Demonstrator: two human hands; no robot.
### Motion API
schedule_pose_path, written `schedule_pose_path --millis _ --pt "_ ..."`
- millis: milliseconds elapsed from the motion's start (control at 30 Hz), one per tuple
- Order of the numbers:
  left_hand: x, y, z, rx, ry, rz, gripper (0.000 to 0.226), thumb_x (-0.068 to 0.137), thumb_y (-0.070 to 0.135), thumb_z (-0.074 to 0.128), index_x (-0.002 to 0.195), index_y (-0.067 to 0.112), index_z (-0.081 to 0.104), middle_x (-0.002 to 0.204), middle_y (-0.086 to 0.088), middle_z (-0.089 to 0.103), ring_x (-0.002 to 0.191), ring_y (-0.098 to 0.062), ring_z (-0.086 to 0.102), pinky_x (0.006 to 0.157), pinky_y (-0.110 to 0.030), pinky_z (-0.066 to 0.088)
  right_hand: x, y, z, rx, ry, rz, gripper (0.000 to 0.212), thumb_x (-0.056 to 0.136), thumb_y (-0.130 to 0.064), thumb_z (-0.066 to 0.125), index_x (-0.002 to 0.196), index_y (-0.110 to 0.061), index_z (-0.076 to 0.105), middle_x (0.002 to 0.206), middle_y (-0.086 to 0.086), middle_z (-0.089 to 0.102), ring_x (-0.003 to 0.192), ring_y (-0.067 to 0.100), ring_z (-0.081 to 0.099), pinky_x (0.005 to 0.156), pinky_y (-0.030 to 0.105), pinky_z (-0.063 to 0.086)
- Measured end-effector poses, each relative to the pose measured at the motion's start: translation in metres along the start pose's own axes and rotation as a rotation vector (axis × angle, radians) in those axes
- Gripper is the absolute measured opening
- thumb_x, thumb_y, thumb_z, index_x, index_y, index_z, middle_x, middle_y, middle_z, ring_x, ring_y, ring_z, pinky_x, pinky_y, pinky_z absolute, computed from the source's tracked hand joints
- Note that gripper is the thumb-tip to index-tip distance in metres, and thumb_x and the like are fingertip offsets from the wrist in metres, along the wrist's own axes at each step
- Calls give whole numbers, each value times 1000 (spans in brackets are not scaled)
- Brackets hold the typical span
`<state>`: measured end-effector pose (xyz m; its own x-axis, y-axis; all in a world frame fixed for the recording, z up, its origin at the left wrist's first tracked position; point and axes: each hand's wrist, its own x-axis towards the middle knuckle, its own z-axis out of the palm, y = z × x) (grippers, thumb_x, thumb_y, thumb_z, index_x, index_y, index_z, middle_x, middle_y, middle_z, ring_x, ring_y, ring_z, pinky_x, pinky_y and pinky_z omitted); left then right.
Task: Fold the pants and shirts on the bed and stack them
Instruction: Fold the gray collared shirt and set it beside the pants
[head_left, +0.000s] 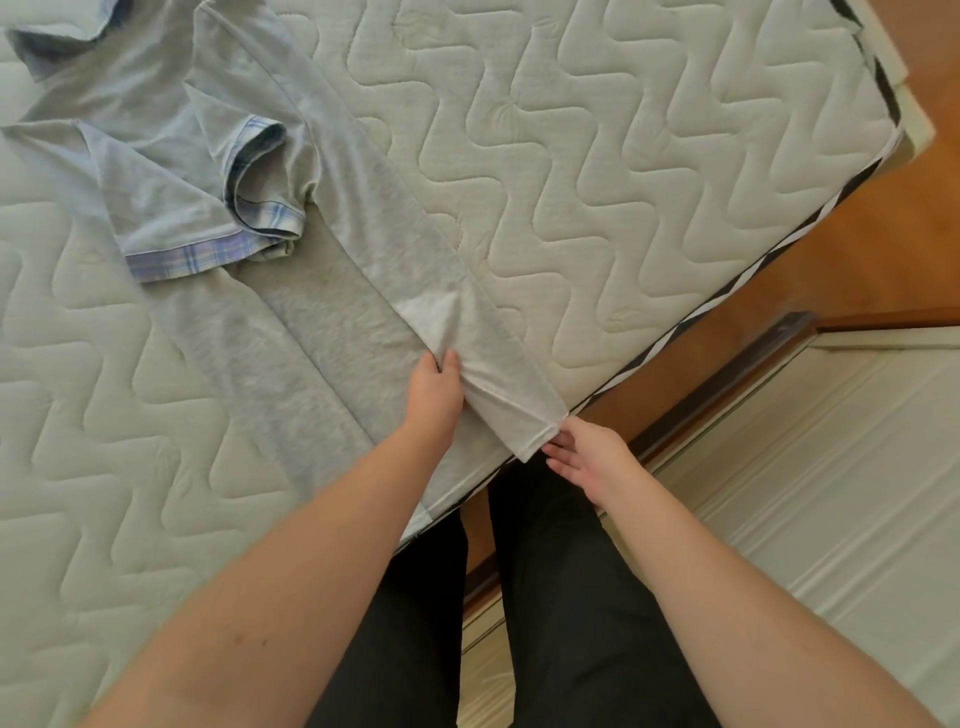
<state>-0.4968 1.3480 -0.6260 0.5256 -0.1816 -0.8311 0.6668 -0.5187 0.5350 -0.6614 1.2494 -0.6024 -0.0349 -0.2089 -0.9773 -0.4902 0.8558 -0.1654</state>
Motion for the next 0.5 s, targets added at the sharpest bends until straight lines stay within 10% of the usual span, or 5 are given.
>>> schedule_pose_path --millis 233,500 --pt "-11 -6 6 -35 -252 -130 22 93 20 67 112 17 56 111 0 64 101 -18 66 74 -28 59 8 -9 1 49 6 -21 34 95 -51 52 101 -19 63 96 3 73 92 21 68 71 35 52" --pt "-11 -17 -3 255 -20 43 20 92 28 66 105 21 54 102 0 65 94 -21 68 84 -42 59 8 -7 7 -622 325 -193 42 89 -57 59 86 -15 59 80 0 64 70 16 61 55 29 43"
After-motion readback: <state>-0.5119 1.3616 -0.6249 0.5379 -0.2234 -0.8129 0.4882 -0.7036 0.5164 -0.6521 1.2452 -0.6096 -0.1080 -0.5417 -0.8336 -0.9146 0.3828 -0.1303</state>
